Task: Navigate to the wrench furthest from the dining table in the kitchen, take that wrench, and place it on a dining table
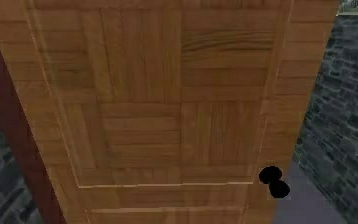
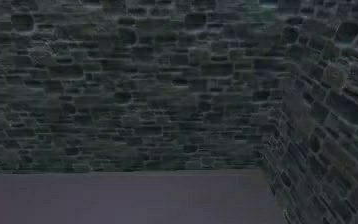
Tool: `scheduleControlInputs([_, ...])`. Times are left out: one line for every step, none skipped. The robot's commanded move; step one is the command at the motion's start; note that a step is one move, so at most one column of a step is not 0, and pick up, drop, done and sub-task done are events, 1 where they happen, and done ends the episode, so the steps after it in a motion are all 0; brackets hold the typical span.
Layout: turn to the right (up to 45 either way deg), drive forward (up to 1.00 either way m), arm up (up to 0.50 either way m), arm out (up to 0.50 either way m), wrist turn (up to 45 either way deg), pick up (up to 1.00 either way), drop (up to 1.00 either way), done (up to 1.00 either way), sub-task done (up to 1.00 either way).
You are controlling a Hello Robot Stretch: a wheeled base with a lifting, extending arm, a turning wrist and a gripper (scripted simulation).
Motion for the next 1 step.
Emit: scheduleControlInputs([45.0,0.00,0.00,0.00,0.0,0.00,0.00,0.00,0.00])
